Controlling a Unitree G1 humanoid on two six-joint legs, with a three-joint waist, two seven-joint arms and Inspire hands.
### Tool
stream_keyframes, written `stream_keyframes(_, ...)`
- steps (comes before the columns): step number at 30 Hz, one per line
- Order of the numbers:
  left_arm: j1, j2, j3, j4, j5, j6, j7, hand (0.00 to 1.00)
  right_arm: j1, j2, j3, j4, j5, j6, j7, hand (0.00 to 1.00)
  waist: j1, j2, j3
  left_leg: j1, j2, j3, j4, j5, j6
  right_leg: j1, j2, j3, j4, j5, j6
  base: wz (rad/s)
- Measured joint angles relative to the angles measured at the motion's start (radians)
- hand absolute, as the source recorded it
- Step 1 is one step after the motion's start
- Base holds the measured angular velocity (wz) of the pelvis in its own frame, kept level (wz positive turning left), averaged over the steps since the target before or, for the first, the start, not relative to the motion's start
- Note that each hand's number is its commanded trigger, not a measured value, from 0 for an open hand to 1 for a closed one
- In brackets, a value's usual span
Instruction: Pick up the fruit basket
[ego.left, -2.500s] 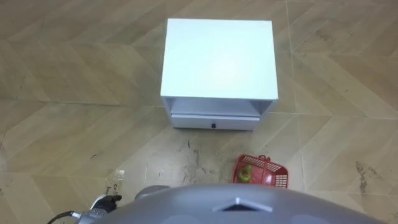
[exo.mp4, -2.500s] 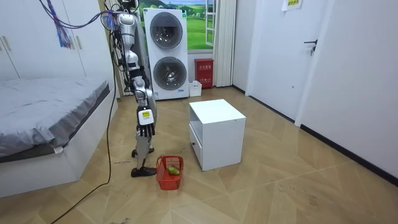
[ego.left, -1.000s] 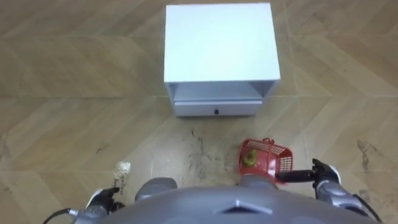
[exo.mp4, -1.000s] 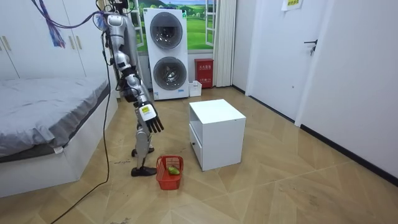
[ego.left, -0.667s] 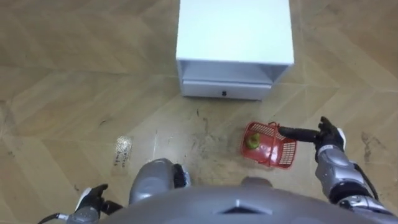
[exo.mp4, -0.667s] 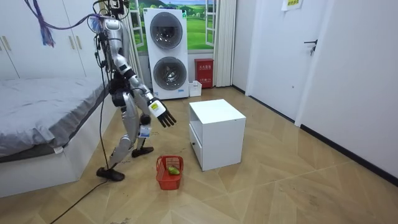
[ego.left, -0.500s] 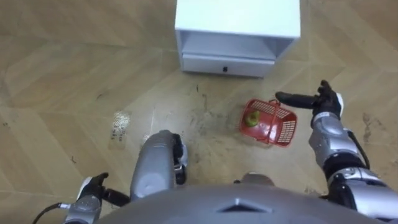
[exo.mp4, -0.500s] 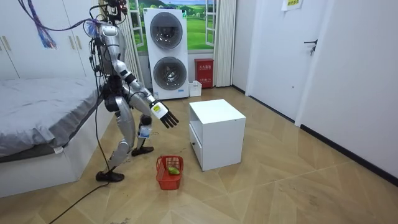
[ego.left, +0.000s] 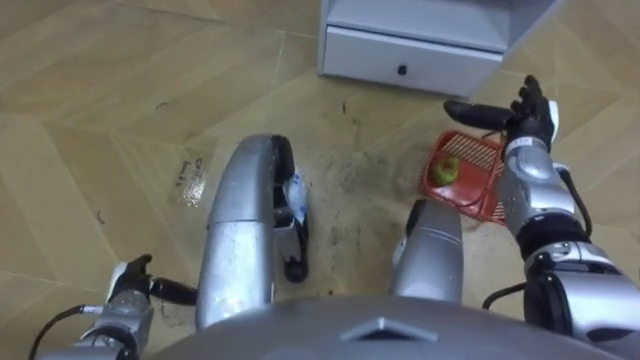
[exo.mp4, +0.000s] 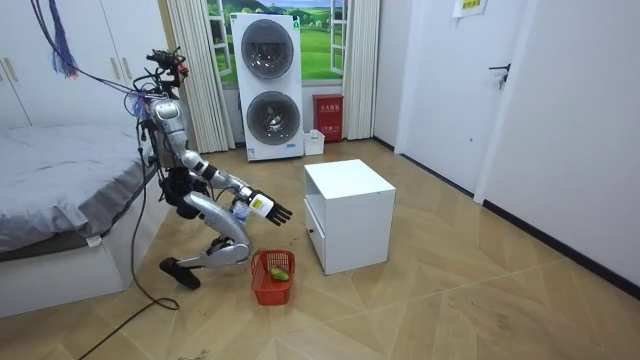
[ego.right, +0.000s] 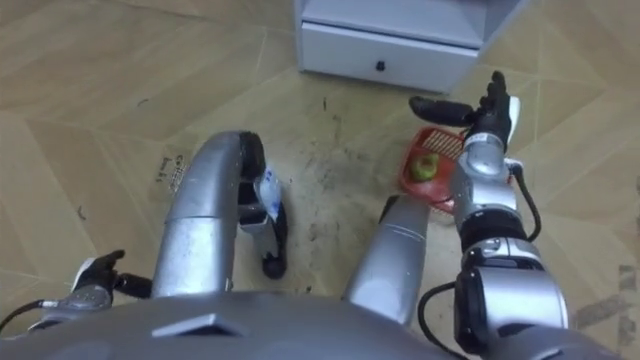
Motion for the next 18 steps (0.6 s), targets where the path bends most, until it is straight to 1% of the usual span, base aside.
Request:
stream_keyframes(1,0.009,0.001,-0.008,0.001,0.0,-0.003,0.002,0.0,0.001,-0.001,0.0,0.0,0.0,0.0,0.004,0.0,-0.018,-0.008,0.0002,-0.01,0.004,0.003,0.031,-0.004,-0.007,0.002,-0.006,0.01,0.046,0.0,0.0,0.51)
stream_keyframes(2,0.013,0.001,-0.016,0.001,0.0,-0.003,0.004,0.0,0.001,-0.001,0.0,0.0,-0.001,0.0,0.004,0.0,-0.029,-0.013,0.0017,-0.014,0.005,0.003,0.045,-0.006,-0.012,-0.002,-0.007,0.012,0.065,0.0,0.0,0.45)
stream_keyframes(3,0.018,-0.001,-0.039,0.002,-0.001,-0.005,0.006,0.0,0.001,-0.006,0.001,0.0,-0.002,0.002,0.004,0.0,-0.033,-0.019,0.0038,-0.02,0.011,0.001,0.064,-0.007,-0.033,-0.009,-0.003,0.018,0.093,0.0,0.0,0.12)
stream_keyframes(4,0.021,-0.009,-0.064,0.002,0.0,-0.006,0.004,0.0,0.0,-0.015,0.001,-0.003,-0.002,0.002,0.004,0.0,-0.022,-0.024,0.0047,-0.026,0.007,-0.007,0.069,0.001,-0.051,-0.024,0.007,0.023,0.105,0.001,-0.001,-0.08)
stream_keyframes(5,0.023,-0.013,-0.068,0.003,0.0,-0.007,0.002,0.0,0.0,-0.019,0.002,-0.004,-0.002,0.002,0.003,0.0,-0.016,-0.023,0.0039,-0.03,0.0,-0.013,0.068,0.004,-0.056,-0.033,0.01,0.022,0.106,0.001,-0.001,-0.42)
stream_keyframes(6,0.023,-0.014,-0.081,0.01,0.0,-0.01,-0.003,0.0,-0.001,-0.023,0.002,-0.009,0.001,0.002,0.004,0.0,-0.005,-0.019,0.0013,-0.032,-0.002,-0.025,0.064,0.004,-0.071,-0.047,0.01,0.019,0.106,0.001,-0.001,-0.44)
stream_keyframes(7,0.025,-0.014,-0.084,0.027,0.0,-0.013,-0.005,0.0,-0.006,-0.028,0.003,-0.012,0.006,0.002,0.004,0.0,-0.005,-0.021,0.0019,-0.034,-0.019,-0.038,0.063,0.0,-0.081,-0.049,0.0,0.013,0.107,0.001,-0.001,-0.4)
stream_keyframes(8,0.026,-0.014,-0.084,0.032,0.0,-0.014,-0.005,0.0,-0.005,-0.032,0.003,-0.014,0.011,0.002,0.004,0.0,-0.007,-0.023,0.0009,-0.034,-0.025,-0.043,0.064,-0.002,-0.086,-0.047,-0.003,0.012,0.108,0.001,-0.001,-0.18)
stream_keyframes(9,0.03,-0.013,-0.085,0.032,0.0,-0.014,-0.005,0.0,-0.005,-0.042,0.003,-0.016,0.021,0.003,0.003,0.0,-0.016,-0.029,-0.0017,-0.032,-0.03,-0.044,0.066,-0.007,-0.091,-0.041,-0.013,0.01,0.113,0.001,-0.001,0.06)
stream_keyframes(10,0.033,-0.013,-0.088,0.033,0.0,-0.014,-0.005,0.0,-0.005,-0.052,0.003,-0.02,0.023,0.003,0.001,0.0,-0.032,-0.032,-0.0008,-0.03,-0.029,-0.044,0.069,-0.011,-0.085,-0.036,-0.015,0.006,0.116,0.0,-0.002,0.14)
stream_keyframes(11,0.035,-0.013,-0.092,0.033,0.0,-0.014,-0.005,0.0,-0.003,-0.057,0.003,-0.023,0.023,0.005,0.0,0.0,-0.036,-0.034,-0.001,-0.029,-0.031,-0.043,0.069,-0.013,-0.086,-0.035,-0.014,0.007,0.117,0.0,-0.003,0.15)
stream_keyframes(12,0.038,-0.013,-0.104,0.034,0.0,-0.022,-0.005,0.0,-0.003,-0.066,0.003,-0.033,0.023,0.015,-0.002,0.0,-0.04,-0.037,-0.0014,-0.024,-0.033,-0.043,0.069,-0.017,-0.089,-0.034,-0.012,0.009,0.117,-0.001,-0.004,0.0)
stream_keyframes(13,0.041,-0.013,-0.106,0.034,0.0,-0.032,-0.005,0.0,-0.003,-0.07,0.004,-0.043,0.023,0.017,-0.001,0.0,-0.04,-0.038,-0.0015,-0.018,-0.032,-0.043,0.069,-0.022,-0.097,-0.033,-0.012,0.011,0.117,-0.001,-0.004,-0.07)
stream_keyframes(16,0.044,-0.012,-0.112,0.034,0.0,-0.043,-0.004,0.0,-0.003,-0.08,0.004,-0.05,0.024,0.018,0.0,0.0,-0.042,-0.042,-0.0017,-0.012,-0.035,-0.043,0.069,-0.031,-0.116,-0.032,-0.012,0.015,0.121,-0.003,-0.008,-0.02)
stream_keyframes(17,0.046,-0.012,-0.113,0.034,0.0,-0.044,-0.004,0.0,-0.003,-0.08,0.004,-0.053,0.023,0.02,0.0,0.0,-0.042,-0.042,-0.0015,-0.012,-0.035,-0.043,0.069,-0.032,-0.119,-0.032,-0.01,0.017,0.122,-0.004,-0.01,0.0)
stream_keyframes(18,0.051,-0.012,-0.113,0.034,-0.001,-0.045,-0.004,0.0,-0.003,-0.077,0.007,-0.061,0.022,0.023,-0.001,0.0,-0.044,-0.043,-0.0014,-0.012,-0.035,-0.044,0.069,-0.035,-0.125,-0.033,-0.001,0.022,0.125,-0.007,-0.016,0.0)
